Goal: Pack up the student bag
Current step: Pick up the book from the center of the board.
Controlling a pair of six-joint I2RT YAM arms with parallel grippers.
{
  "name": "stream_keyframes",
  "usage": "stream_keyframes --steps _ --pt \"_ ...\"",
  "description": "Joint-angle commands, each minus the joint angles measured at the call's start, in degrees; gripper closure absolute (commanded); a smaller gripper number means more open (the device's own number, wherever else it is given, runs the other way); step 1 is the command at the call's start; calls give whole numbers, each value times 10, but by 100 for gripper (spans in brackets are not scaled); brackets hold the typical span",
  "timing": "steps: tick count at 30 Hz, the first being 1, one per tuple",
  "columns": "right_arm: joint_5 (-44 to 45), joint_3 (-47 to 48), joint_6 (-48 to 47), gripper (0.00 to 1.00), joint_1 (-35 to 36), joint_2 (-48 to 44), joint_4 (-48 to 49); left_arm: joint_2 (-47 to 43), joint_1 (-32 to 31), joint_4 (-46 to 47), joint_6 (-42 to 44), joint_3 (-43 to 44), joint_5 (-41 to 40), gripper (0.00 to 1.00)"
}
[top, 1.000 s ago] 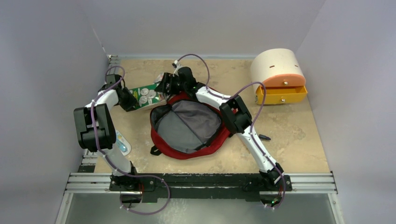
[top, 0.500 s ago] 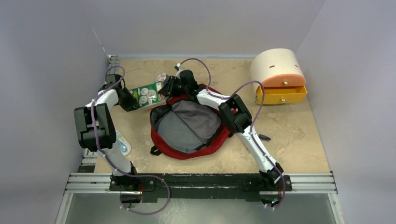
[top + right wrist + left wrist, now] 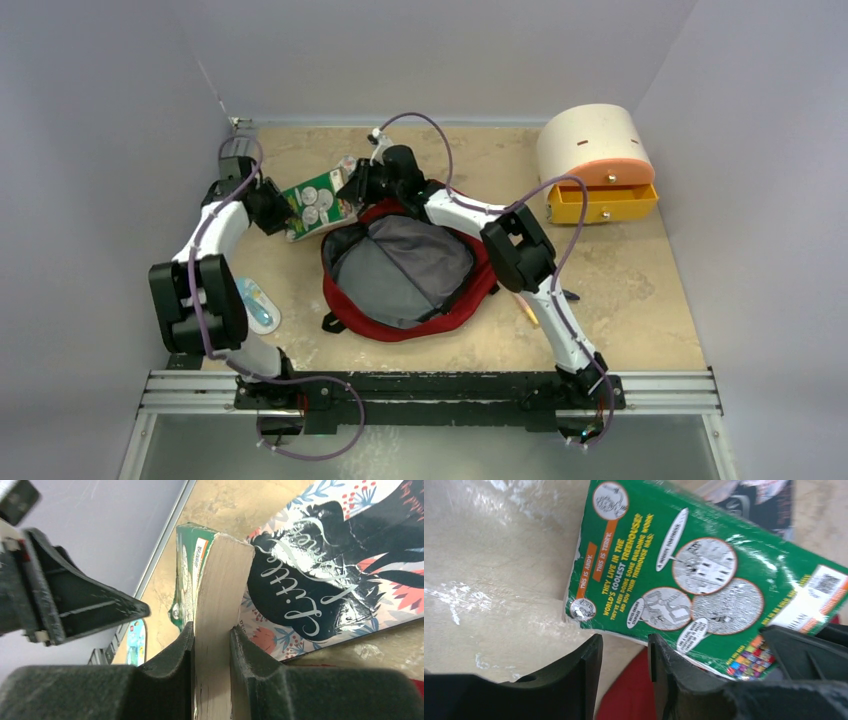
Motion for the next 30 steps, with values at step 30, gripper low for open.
stream_keyframes --steps 30 --pt "108 -763 -760 100 18 -509 744 -203 -179 101 -264 -8 226 24"
